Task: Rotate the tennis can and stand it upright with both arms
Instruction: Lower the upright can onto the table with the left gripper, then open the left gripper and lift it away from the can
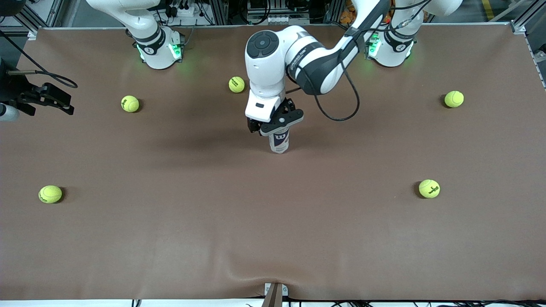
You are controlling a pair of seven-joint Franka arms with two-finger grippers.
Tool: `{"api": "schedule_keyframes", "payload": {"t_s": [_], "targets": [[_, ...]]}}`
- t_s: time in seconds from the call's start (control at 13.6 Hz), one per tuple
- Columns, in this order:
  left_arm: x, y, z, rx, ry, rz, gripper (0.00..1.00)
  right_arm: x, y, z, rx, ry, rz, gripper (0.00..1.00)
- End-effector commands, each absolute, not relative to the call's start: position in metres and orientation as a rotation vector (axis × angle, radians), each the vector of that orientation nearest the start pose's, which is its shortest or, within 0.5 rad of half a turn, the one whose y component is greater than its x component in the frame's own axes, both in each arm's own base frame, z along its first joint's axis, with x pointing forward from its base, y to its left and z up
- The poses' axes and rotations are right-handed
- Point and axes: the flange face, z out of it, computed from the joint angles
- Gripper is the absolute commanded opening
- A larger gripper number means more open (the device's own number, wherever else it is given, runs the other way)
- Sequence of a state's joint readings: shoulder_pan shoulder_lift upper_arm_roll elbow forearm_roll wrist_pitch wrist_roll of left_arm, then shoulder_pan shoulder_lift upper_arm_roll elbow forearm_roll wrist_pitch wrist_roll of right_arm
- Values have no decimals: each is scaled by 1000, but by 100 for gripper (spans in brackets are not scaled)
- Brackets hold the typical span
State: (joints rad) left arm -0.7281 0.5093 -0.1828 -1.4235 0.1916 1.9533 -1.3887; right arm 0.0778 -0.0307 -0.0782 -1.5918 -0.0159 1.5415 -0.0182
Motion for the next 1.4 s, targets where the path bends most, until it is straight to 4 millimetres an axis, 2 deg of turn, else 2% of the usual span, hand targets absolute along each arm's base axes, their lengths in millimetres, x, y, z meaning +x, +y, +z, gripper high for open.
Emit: {"api": "schedule_keyframes", "payload": {"t_s": [0.0, 0.37, 0.51, 0.74, 0.88, 1.03, 1.1, 1.25, 1.32], "targets": [[476, -508, 450, -3057, -655, -109, 100, 540, -3, 633, -3140, -24, 12, 100], [516, -448, 492, -3090, -474, -116, 100, 540, -3, 633, -3140, -24, 12, 100], [534, -417, 500, -3081, -409, -102, 100, 540, -3, 633, -3140, -24, 12, 100], [565, -360, 518, -3086, -314, -112, 100, 540, -3, 633, -3140, -24, 12, 100], [585, -323, 521, -3086, -270, -105, 100, 540, -3, 633, -3140, -24, 10, 100], [596, -291, 523, -3072, -242, -72, 100, 540, -2, 635, -3140, -27, 0, 100], [603, -272, 531, -3071, -259, -87, 100, 540, -1, 636, -3139, -29, -9, 100], [620, -225, 536, -3063, -339, -96, 100, 540, 4, 639, -3139, -46, -36, 100], [630, -192, 541, -3058, -360, -104, 100, 540, 8, 640, -3138, -55, -41, 100]]}}
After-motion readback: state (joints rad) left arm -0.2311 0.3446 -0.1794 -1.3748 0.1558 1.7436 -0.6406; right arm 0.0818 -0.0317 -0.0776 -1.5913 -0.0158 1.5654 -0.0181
